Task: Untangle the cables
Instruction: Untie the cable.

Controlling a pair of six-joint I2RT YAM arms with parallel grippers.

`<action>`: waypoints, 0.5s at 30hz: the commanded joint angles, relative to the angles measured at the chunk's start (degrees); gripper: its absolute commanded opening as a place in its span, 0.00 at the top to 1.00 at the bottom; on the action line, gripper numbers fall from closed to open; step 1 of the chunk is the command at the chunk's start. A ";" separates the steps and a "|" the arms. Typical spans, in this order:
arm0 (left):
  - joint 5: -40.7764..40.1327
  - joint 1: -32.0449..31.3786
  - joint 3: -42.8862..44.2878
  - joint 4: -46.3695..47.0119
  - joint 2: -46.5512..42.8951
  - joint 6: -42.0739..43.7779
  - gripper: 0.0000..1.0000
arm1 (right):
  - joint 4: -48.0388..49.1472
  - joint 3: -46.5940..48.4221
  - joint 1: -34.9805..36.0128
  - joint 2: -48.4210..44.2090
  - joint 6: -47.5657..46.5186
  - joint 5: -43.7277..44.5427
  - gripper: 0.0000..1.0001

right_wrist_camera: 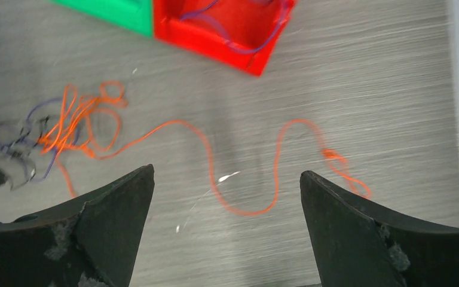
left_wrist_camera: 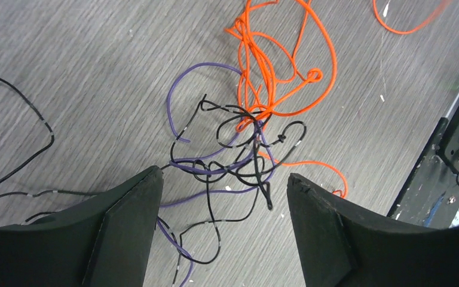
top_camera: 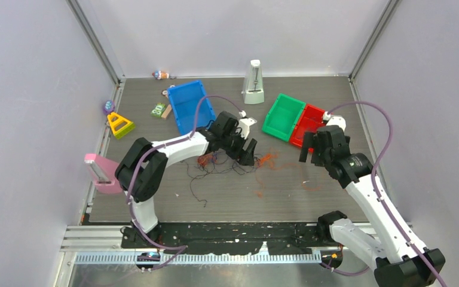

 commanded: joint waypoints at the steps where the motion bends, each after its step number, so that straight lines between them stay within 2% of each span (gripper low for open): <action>1: 3.14 -0.07 4.46 -4.32 3.01 1.28 0.29 | 8.04 -3.87 -0.16 -1.97 1.17 -16.70 0.02; 3: 4.14 -0.07 5.80 -5.32 4.27 1.03 0.42 | 9.80 -5.56 -0.10 -0.57 1.94 -19.52 0.01; 5: 4.92 -0.07 6.33 -5.41 4.91 0.47 0.68 | 11.60 -7.36 0.03 0.58 2.95 -20.83 0.01; 8: 5.60 -0.04 6.26 -4.76 4.94 -0.29 0.97 | 12.49 -9.42 0.12 1.79 6.27 -17.93 0.00; 9: 5.70 -0.06 6.15 -4.73 4.69 -0.41 1.00 | 12.64 -9.70 0.17 2.55 7.51 -15.88 0.00; 12: 3.98 -0.04 4.79 -4.27 3.11 -0.51 1.00 | 12.76 -10.43 0.17 4.16 7.99 -10.16 0.00; 15: 2.04 0.22 3.38 -4.11 1.30 -0.21 1.00 | 14.23 -11.19 0.03 7.26 7.49 -8.32 0.04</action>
